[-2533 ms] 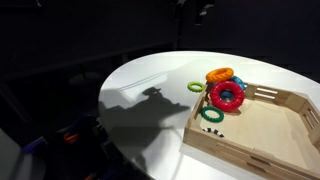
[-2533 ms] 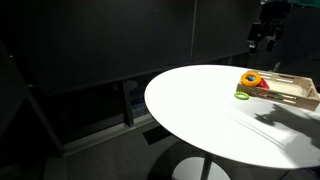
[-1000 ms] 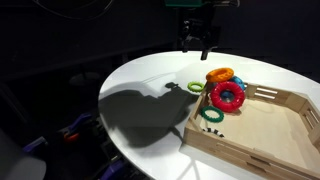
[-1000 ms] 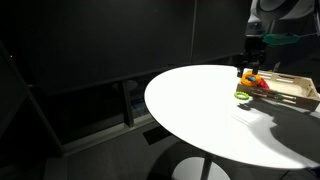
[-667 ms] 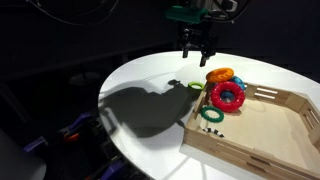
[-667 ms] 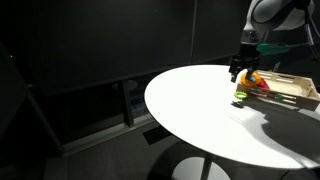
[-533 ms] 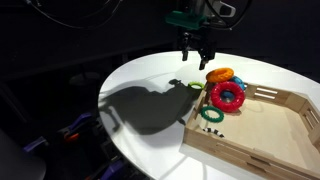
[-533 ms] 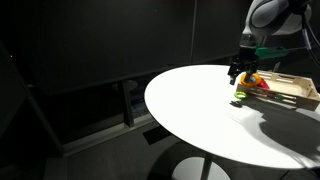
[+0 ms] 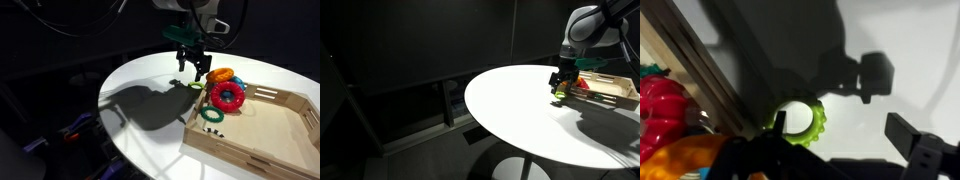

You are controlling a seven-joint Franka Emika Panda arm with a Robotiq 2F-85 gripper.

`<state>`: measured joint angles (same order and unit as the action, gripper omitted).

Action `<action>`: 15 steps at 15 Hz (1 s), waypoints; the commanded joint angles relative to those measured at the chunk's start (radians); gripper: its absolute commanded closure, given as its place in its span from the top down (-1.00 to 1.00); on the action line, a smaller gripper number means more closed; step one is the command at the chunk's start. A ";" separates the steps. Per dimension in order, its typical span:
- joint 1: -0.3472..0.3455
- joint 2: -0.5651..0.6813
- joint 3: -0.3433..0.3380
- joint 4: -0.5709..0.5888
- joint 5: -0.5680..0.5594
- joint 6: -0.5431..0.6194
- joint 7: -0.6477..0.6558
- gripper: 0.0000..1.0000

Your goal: Pick up the green ring and drop it in the wooden tray

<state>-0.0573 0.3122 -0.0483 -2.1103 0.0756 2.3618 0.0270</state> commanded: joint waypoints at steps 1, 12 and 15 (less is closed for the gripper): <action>-0.008 0.000 0.005 -0.028 0.012 0.043 -0.020 1.00; 0.005 0.014 0.004 -0.050 -0.006 0.083 -0.008 0.78; 0.007 0.020 0.002 -0.049 -0.011 0.086 -0.004 0.81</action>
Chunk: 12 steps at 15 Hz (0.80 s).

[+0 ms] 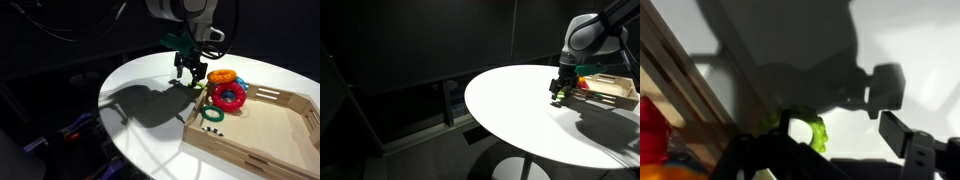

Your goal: Pick up the green ring and drop it in the wooden tray

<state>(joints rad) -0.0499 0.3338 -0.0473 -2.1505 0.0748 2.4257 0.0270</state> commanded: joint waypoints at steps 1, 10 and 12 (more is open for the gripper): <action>0.000 -0.002 0.001 -0.008 -0.010 0.022 -0.004 0.80; 0.007 -0.003 0.002 0.002 -0.015 0.031 0.000 0.81; 0.011 -0.002 0.001 0.002 -0.020 0.036 0.005 0.84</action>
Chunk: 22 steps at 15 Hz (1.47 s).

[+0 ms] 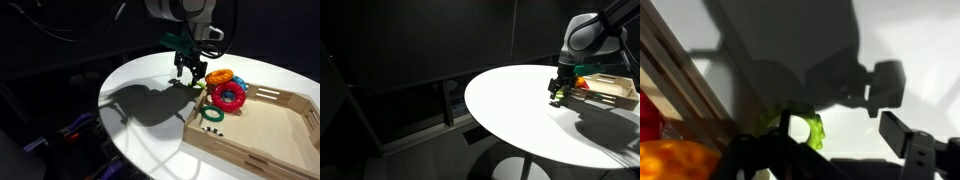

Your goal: Pick up the green ring and drop it in the wooden tray

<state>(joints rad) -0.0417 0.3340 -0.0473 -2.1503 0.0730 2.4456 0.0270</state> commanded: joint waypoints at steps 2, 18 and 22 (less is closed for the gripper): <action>0.007 0.003 -0.003 0.008 -0.025 0.023 0.012 0.91; 0.018 0.032 -0.009 0.009 -0.075 0.103 0.020 -0.43; 0.007 -0.003 -0.003 -0.004 -0.060 0.083 0.001 -0.95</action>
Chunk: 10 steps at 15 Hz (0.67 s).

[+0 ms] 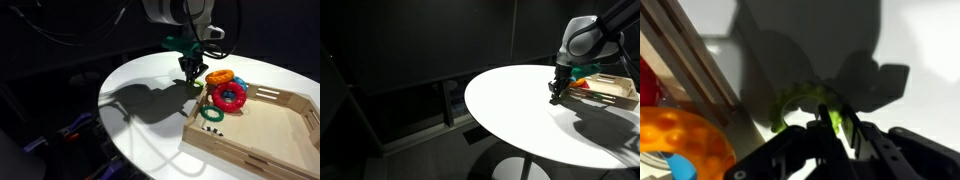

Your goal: Pick up the green ring and drop it in the wooden tray

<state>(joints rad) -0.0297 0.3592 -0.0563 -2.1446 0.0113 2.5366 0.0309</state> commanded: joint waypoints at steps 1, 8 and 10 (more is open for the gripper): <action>-0.006 -0.038 0.009 -0.012 0.005 -0.016 -0.008 -0.90; -0.002 -0.174 0.005 -0.028 -0.006 -0.066 0.009 -0.86; -0.002 -0.209 -0.005 -0.025 -0.021 -0.075 0.029 -0.86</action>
<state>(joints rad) -0.0298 0.2235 -0.0499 -2.1498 0.0127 2.4910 0.0317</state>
